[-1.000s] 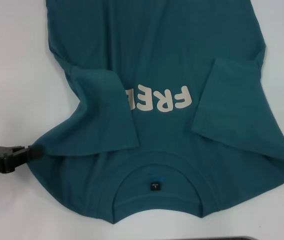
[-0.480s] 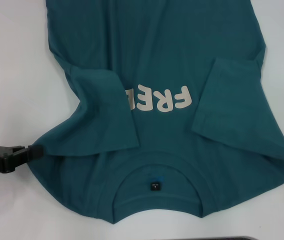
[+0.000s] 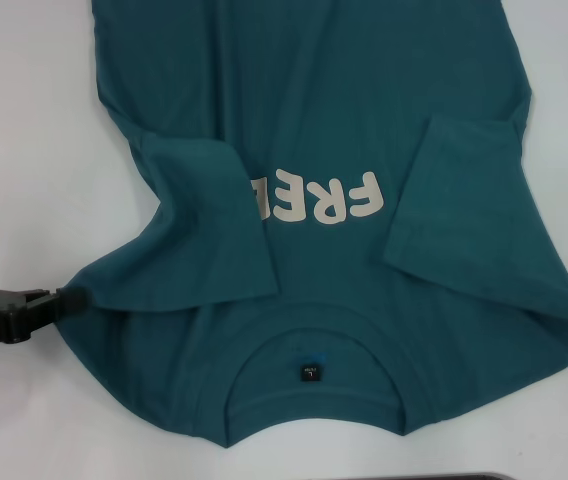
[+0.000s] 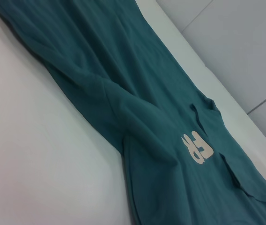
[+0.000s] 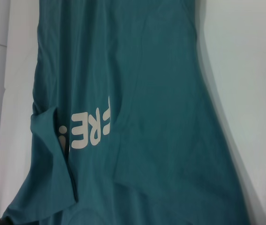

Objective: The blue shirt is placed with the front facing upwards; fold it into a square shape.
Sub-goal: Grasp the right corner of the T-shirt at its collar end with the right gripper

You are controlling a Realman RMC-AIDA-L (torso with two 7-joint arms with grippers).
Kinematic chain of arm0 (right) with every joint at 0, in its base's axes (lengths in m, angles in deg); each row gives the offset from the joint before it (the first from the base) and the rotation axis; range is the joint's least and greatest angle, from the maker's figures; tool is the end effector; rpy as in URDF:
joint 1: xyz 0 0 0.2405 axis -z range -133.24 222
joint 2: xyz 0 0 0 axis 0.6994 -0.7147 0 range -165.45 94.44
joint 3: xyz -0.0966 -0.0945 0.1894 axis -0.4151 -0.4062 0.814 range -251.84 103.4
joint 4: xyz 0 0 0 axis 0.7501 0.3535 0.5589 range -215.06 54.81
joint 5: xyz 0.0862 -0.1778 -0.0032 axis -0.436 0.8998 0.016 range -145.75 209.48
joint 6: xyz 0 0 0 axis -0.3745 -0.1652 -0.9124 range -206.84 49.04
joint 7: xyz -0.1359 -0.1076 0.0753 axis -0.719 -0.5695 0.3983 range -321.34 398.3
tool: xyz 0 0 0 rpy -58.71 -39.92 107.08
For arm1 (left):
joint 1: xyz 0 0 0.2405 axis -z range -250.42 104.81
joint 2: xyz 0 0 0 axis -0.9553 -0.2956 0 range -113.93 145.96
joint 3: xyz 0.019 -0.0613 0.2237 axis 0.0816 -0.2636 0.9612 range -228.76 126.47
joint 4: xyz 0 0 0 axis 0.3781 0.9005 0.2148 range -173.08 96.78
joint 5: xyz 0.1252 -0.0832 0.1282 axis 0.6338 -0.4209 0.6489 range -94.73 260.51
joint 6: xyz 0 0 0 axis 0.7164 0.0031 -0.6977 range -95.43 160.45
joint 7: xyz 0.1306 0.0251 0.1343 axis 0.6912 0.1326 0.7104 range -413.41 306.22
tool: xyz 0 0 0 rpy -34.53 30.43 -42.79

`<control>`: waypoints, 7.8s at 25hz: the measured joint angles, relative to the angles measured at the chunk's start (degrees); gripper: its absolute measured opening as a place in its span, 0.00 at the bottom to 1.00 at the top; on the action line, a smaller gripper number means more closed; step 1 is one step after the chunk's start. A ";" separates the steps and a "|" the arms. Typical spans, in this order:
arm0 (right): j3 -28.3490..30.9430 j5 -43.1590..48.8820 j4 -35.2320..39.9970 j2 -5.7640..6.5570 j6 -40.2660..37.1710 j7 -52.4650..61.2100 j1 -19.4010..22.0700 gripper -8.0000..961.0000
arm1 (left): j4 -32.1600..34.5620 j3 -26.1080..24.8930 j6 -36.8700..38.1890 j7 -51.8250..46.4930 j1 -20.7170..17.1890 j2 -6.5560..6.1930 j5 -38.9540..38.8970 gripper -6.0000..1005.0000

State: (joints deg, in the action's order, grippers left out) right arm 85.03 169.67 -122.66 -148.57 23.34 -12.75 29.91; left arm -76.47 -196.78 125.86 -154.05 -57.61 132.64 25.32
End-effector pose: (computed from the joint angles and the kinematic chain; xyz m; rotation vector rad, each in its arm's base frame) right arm 0.3490 0.2119 0.0320 -2.0048 2.1533 0.5255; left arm -0.3154 0.2432 -0.0111 -2.4461 -1.4809 -0.6116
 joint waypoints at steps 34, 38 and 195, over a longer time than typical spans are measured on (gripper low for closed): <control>0.61 -0.40 -0.60 -0.27 2.45 -0.48 -0.19 0.95 | 0.09 0.00 -0.20 0.00 0.85 0.32 0.00 0.01; 1.15 -0.47 -0.62 0.09 2.61 -0.56 1.30 0.95 | 0.09 0.00 -0.39 -0.07 1.05 0.48 0.00 0.01; -0.06 6.97 0.44 0.03 2.64 2.45 -6.21 0.95 | 0.88 -0.08 -3.01 -0.16 4.13 1.14 -0.08 0.01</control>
State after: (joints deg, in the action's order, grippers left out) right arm 84.97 176.64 -122.22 -148.54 25.97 -10.30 23.71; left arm -75.59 -196.87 122.86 -154.21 -53.49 133.78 25.24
